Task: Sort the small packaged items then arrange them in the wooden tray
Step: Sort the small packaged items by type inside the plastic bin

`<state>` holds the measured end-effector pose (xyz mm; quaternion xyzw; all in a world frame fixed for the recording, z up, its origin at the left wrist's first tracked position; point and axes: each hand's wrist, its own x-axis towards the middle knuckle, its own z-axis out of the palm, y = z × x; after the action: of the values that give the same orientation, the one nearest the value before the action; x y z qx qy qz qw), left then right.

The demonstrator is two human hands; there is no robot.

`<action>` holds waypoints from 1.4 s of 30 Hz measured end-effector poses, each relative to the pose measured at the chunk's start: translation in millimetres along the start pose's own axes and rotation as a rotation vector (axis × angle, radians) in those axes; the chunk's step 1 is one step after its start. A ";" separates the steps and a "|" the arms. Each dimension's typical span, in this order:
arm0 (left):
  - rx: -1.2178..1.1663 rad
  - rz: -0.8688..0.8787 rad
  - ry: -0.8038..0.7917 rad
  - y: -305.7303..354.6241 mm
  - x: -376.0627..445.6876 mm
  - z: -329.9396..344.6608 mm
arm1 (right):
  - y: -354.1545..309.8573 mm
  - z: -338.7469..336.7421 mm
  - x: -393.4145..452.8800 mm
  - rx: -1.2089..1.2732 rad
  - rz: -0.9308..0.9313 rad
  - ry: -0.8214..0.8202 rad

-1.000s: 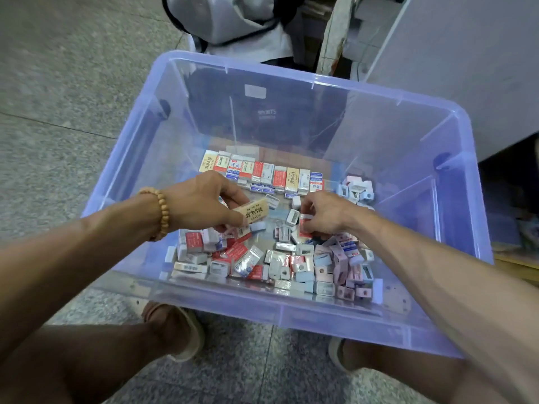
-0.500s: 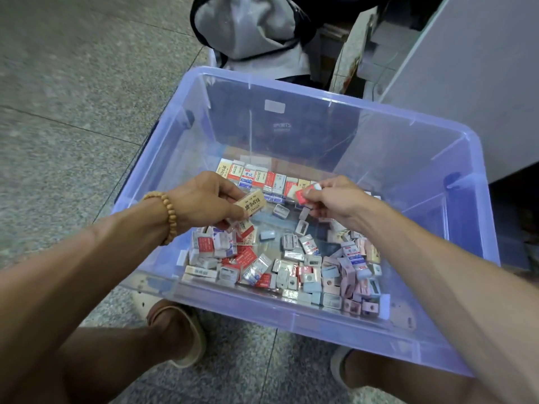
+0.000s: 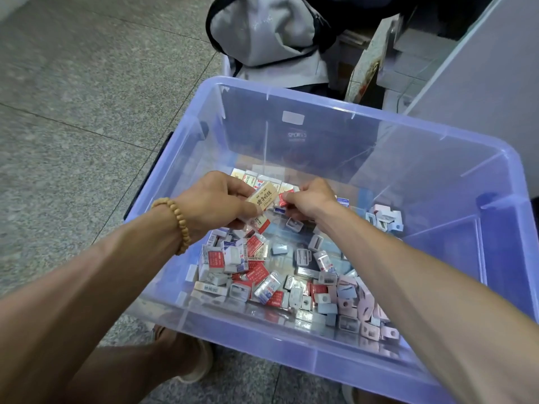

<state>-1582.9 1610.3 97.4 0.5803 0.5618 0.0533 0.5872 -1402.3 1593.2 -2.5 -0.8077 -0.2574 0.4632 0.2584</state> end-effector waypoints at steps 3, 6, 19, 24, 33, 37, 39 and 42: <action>-0.007 -0.006 -0.004 1.0 0.9 -0.3 | -1.3 -8.1 -5.3 0.096 0.014 -0.061; -0.005 -0.012 0.001 2.1 1.3 0.0 | 4.5 -20.2 -8.9 0.142 0.009 0.001; -0.028 -0.010 0.017 2.4 4.0 0.3 | 20.3 -23.0 -9.8 -0.081 -0.240 0.236; -0.080 -0.024 -0.008 0.9 4.9 -0.7 | 27.1 -15.5 -16.6 -0.549 -0.526 0.120; -0.155 -0.019 -0.063 5.2 8.4 4.2 | 7.7 -28.9 -42.8 -0.130 -0.315 0.003; -0.191 -0.022 -0.117 15.7 10.1 20.0 | -3.7 -41.4 -71.9 0.418 -0.073 -0.305; -0.198 -0.006 -0.152 19.7 9.8 28.5 | 0.7 -48.6 -80.1 0.380 -0.119 -0.288; -0.186 0.023 -0.232 22.7 7.6 40.9 | 13.4 -55.1 -86.0 0.337 -0.136 -0.218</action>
<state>-1537.3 1597.7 97.2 0.5320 0.4764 0.0444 0.6986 -1389.1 1517.1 65.7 -0.6791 -0.2567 0.5657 0.3910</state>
